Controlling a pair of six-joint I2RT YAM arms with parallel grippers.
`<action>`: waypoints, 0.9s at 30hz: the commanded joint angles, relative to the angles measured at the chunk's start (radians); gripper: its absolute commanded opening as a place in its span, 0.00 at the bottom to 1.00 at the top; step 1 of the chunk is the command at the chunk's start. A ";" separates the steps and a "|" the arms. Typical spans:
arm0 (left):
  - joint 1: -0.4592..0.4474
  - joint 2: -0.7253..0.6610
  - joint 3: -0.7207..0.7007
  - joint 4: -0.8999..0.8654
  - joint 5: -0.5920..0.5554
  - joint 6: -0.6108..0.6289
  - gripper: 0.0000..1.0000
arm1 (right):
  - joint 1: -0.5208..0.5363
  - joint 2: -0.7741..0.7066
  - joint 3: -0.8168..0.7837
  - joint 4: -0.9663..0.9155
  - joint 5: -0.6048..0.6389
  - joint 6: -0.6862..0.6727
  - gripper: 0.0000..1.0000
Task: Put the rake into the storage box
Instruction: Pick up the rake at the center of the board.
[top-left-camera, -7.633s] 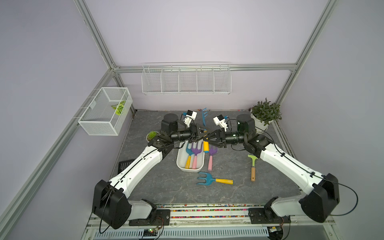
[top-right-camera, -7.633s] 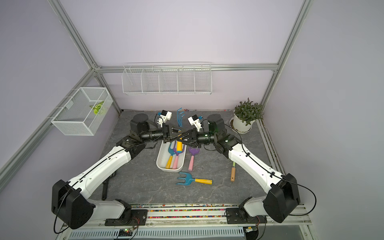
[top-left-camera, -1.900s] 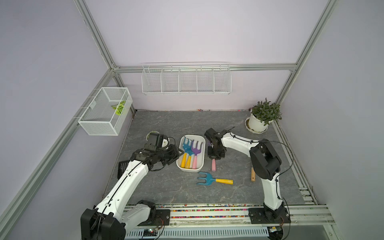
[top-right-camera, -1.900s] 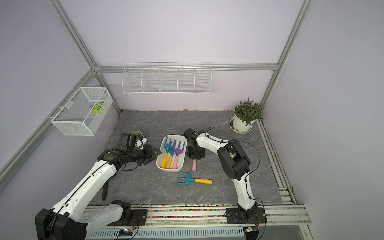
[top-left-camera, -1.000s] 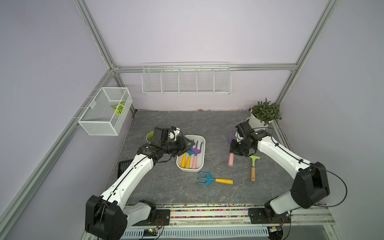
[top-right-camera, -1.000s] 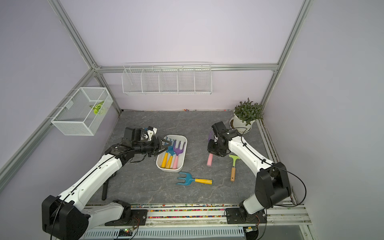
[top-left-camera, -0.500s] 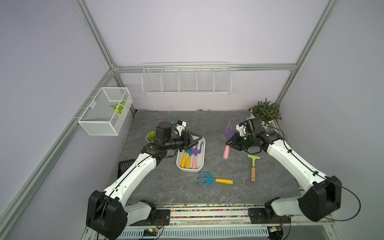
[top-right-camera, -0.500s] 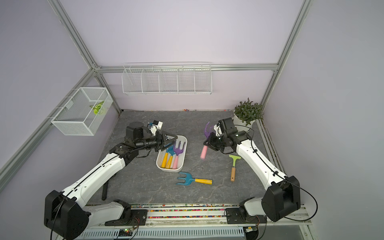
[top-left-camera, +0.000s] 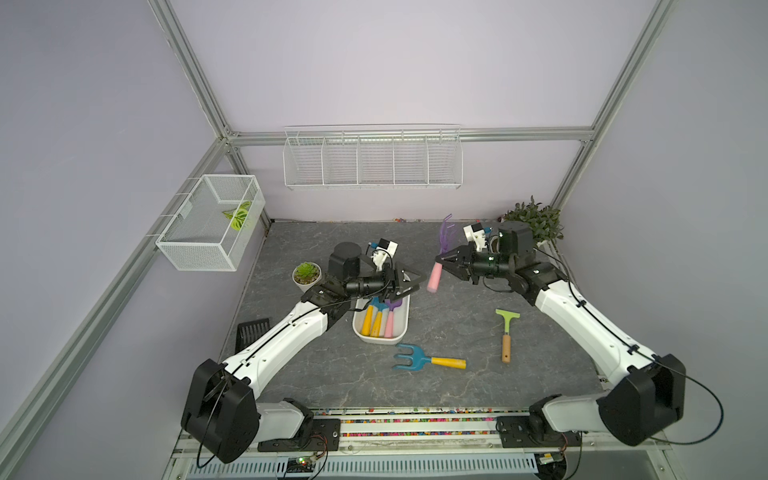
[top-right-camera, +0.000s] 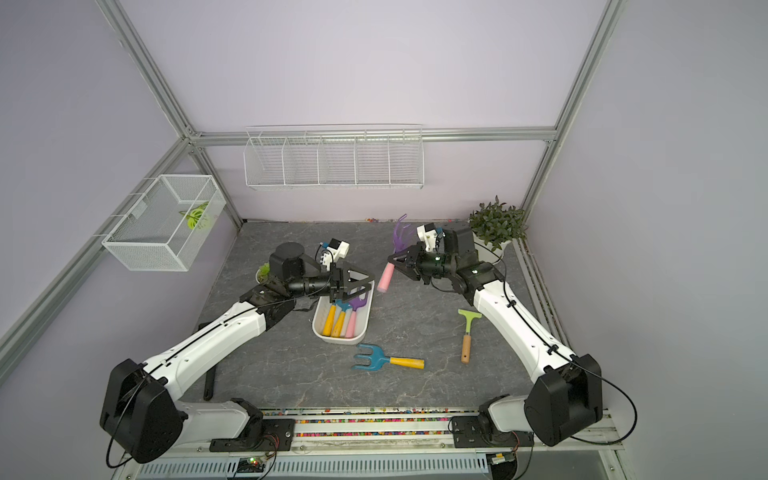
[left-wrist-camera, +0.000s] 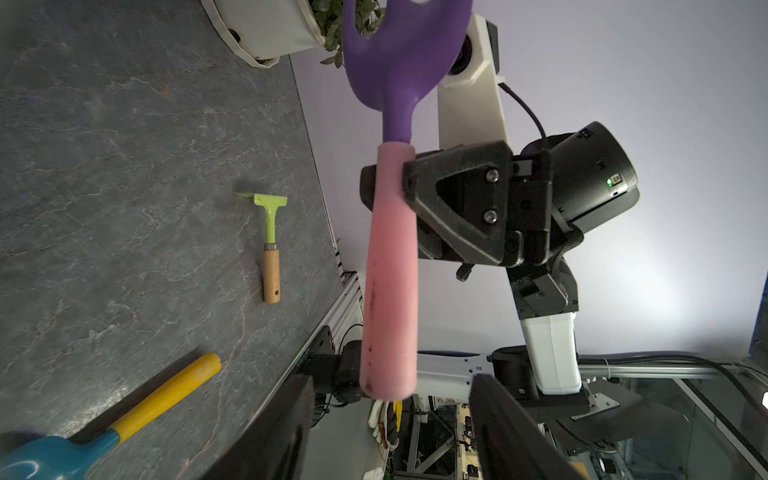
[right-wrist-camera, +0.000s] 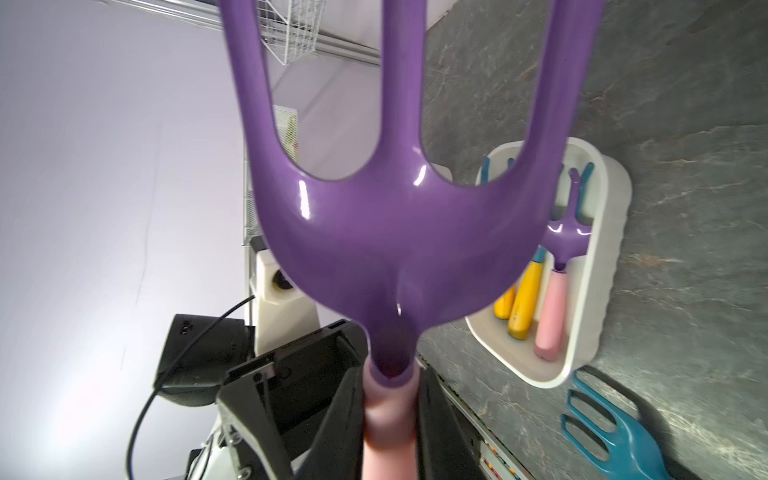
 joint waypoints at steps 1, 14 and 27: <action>-0.003 0.026 0.041 0.141 0.044 -0.072 0.66 | -0.006 -0.031 -0.033 0.155 -0.060 0.088 0.00; -0.036 0.132 0.096 0.306 0.105 -0.177 0.60 | -0.005 -0.029 -0.052 0.245 -0.106 0.141 0.00; -0.051 0.139 0.088 0.304 0.106 -0.177 0.47 | -0.004 -0.049 -0.069 0.216 -0.120 0.112 0.00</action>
